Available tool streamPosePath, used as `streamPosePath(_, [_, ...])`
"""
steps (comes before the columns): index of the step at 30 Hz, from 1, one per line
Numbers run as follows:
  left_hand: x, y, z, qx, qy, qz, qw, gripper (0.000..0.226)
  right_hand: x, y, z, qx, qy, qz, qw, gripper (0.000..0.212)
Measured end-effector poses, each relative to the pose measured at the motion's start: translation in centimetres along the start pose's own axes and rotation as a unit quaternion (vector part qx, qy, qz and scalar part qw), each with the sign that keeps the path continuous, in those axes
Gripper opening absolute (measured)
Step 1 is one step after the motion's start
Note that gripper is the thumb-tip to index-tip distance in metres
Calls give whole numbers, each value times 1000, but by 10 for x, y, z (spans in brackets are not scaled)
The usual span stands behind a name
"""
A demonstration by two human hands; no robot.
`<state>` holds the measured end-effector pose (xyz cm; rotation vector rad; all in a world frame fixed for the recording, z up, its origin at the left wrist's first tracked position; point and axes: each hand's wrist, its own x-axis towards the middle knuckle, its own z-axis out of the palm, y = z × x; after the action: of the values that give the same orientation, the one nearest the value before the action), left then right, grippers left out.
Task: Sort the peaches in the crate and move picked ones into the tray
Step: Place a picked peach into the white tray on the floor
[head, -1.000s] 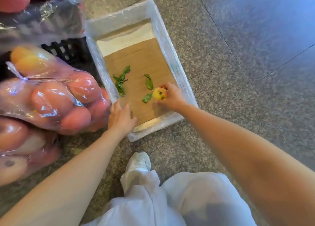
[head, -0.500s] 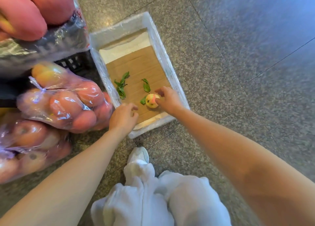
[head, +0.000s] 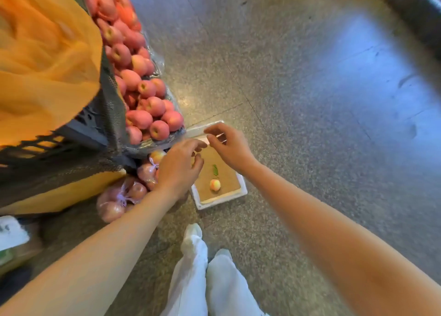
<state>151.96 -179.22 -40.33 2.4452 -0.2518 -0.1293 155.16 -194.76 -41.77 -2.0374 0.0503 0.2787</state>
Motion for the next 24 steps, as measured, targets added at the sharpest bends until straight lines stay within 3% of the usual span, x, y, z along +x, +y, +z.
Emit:
streamPosePath(5, [-31, 41, -143, 123, 162, 101, 974, 33, -13, -163, -15, 10, -11, -123, 992, 24])
streamPosePath(9, [-60, 21, -220, 223, 213, 27, 951, 37, -16, -248, 21, -42, -53, -214, 974, 35])
streamPosePath(12, [-77, -17, -258, 275, 197, -61, 939, 48, -12, -279, 58, -136, -115, -258, 950, 47])
streamPosePath(17, [-95, -70, -302, 243, 179, -101, 948, 62, -2, -302, 110, -253, -135, -289, 913, 42])
streamPosePath(22, [-93, -118, -347, 194, 84, -34, 977, 35, 22, -336, 128, -367, -39, -252, 895, 29])
streamPosePath(24, [-89, -134, -364, 154, 22, 14, 988, 33, 29, -360, 132, -379, -98, -201, 898, 34])
